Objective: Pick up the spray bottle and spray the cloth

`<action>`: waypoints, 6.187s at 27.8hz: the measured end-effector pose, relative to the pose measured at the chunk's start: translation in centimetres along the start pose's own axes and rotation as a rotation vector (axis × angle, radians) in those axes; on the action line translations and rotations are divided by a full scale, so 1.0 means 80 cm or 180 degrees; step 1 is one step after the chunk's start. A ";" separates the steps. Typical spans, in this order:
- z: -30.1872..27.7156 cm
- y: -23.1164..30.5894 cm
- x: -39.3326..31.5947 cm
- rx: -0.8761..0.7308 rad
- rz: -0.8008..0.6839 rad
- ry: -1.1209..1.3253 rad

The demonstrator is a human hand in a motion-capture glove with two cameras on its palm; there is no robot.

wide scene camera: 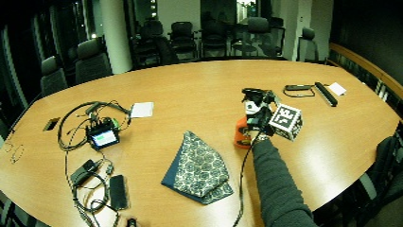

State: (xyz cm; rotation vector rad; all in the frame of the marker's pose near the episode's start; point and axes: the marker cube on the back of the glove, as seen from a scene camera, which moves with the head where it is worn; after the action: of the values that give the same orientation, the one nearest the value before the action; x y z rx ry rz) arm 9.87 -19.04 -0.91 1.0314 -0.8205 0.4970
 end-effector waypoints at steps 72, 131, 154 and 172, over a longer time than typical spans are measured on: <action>0.073 0.151 -0.078 -0.1972 -0.4638 0.2522; 0.101 0.145 -0.137 -0.0831 0.0148 -0.1373; 0.029 0.143 -0.136 -0.0672 -0.0041 -0.1051; 0.080 0.182 -0.124 -0.1031 0.0581 -0.0827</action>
State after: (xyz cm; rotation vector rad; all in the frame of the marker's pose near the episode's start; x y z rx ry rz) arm -8.79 -18.18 0.97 0.7320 -1.1919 0.3715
